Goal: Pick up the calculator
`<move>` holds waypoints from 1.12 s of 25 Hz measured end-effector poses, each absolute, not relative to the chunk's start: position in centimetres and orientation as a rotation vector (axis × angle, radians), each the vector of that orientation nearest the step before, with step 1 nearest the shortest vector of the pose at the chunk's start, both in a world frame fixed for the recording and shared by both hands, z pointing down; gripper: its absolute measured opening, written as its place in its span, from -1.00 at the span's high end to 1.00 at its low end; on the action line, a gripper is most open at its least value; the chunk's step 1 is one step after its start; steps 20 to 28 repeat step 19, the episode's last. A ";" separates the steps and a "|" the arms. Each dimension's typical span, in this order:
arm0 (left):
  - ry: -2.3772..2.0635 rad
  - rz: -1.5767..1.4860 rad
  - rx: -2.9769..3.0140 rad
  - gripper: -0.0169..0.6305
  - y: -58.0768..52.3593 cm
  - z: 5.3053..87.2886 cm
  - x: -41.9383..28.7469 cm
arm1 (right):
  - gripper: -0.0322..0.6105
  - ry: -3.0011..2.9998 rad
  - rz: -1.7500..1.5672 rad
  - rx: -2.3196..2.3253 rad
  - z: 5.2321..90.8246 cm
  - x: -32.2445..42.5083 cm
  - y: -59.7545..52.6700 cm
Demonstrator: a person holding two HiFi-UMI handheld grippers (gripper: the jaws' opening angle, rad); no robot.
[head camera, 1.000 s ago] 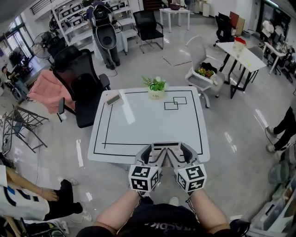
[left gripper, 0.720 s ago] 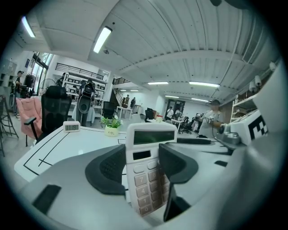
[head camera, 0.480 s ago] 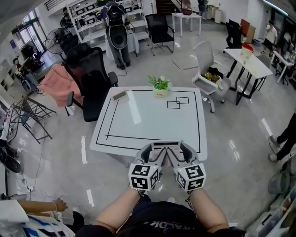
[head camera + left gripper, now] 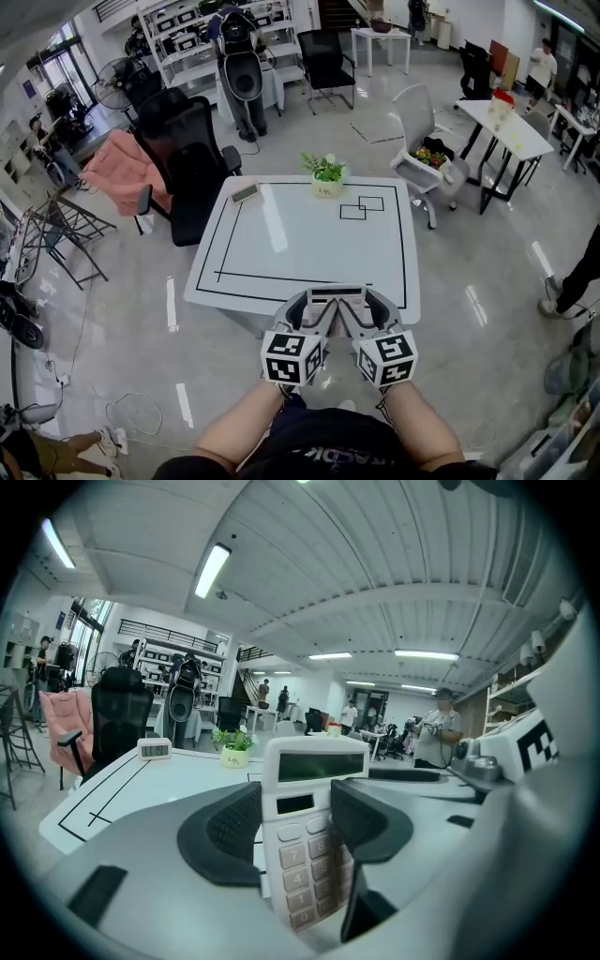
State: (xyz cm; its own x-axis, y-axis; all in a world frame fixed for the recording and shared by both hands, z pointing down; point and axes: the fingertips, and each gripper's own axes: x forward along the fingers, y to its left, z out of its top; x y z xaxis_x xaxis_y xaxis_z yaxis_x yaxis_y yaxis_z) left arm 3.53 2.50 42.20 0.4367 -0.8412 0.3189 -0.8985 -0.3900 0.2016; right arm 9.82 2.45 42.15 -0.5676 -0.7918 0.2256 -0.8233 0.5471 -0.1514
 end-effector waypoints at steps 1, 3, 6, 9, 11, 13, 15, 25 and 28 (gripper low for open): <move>-1.486 0.234 2.351 0.26 2.6 42.2 3.5 | 0.24 -2.645 0.364 1.387 42.2 9.8 2.5; -1.486 0.231 2.348 0.26 2.6 42.2 3.3 | 0.24 -2.644 0.361 1.382 42.1 9.6 2.5; -1.489 0.229 2.344 0.26 2.8 42.1 3.1 | 0.24 -2.645 0.360 1.377 42.0 9.3 2.7; -1.492 0.233 2.343 0.26 2.8 42.0 3.0 | 0.24 -2.648 0.361 1.375 41.9 9.3 2.7; -1.495 0.236 2.342 0.26 2.7 42.1 3.0 | 0.24 -2.651 0.362 1.374 42.0 9.3 2.5; -1.498 0.236 2.340 0.26 2.5 42.2 3.0 | 0.24 -2.652 0.364 1.371 42.1 9.2 2.3; -1.499 0.235 2.336 0.26 2.5 42.4 2.9 | 0.24 -2.650 0.365 1.366 42.3 9.2 2.3; -1.499 0.240 2.328 0.26 2.7 42.6 2.9 | 0.24 -2.647 0.371 1.360 42.5 9.2 2.5; -1.499 0.240 2.328 0.26 2.7 42.6 2.9 | 0.24 -2.647 0.371 1.360 42.5 9.2 2.5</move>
